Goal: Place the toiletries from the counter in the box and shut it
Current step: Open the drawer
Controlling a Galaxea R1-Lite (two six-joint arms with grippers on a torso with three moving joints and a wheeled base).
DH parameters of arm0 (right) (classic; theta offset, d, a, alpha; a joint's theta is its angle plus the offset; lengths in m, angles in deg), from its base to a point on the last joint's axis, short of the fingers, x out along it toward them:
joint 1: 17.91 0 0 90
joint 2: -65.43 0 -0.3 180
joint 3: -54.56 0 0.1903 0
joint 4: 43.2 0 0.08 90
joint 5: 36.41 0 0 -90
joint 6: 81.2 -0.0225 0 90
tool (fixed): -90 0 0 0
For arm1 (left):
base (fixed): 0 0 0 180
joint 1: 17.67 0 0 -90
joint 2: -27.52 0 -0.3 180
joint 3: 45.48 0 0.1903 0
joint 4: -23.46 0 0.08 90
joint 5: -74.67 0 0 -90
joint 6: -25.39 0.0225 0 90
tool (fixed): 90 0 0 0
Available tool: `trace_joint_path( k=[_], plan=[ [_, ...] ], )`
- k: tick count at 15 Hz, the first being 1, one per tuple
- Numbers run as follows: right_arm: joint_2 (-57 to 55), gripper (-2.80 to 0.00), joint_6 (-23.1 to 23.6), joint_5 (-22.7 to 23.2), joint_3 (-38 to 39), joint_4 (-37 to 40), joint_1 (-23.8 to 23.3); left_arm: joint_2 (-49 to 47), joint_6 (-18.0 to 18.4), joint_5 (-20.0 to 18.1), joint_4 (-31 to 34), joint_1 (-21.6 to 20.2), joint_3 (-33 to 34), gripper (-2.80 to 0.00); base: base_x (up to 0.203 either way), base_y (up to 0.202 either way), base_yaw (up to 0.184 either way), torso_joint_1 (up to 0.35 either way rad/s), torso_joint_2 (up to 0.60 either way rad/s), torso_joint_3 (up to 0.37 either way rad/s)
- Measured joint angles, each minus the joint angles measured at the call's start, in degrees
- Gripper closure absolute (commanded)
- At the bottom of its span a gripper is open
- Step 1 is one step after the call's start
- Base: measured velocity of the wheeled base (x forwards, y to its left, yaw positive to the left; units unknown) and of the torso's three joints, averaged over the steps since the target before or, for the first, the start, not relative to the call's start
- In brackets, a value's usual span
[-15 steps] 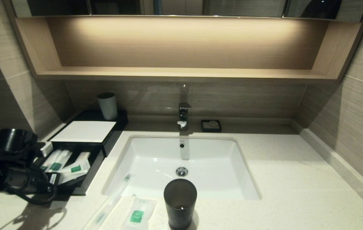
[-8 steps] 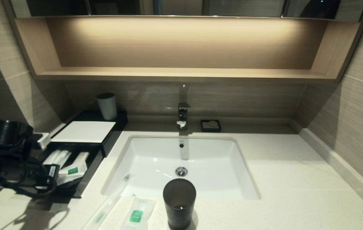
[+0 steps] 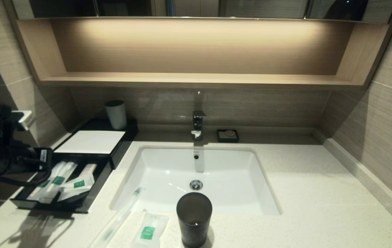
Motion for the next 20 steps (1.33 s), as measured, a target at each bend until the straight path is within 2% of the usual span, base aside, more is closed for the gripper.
trace_joint_path(
  k=[6,11,15,17,20],
  plan=[
    [0.00,0.00,0.02,0.02,0.00,0.02,0.00,5.88,-0.11,-0.09,1.64,1.42,-0.41,0.00,0.000,0.000,0.000,0.000,0.00,0.000],
    [0.00,0.00,-0.02,0.02,0.00,0.02,0.02,7.81,-0.41,-0.77,4.12,7.01,-1.09,0.00,0.000,0.000,0.000,0.000,0.00,0.000],
    [0.00,0.00,-0.01,0.00,0.00,0.00,0.00,7.78,-1.40,-3.46,11.94,12.88,-4.98,0.00,0.000,0.000,0.000,0.000,0.00,0.000],
    [0.00,0.00,-0.02,0.02,0.00,0.00,0.00,7.20,-1.18,-5.43,15.87,14.41,-6.09,0.00,0.000,0.000,0.000,0.000,0.00,0.000],
    [0.00,0.00,0.00,0.00,0.00,0.00,0.00,6.20,-0.78,-6.05,18.90,16.53,-5.85,0.00,0.000,0.000,0.000,0.000,0.00,0.000]
  ],
)
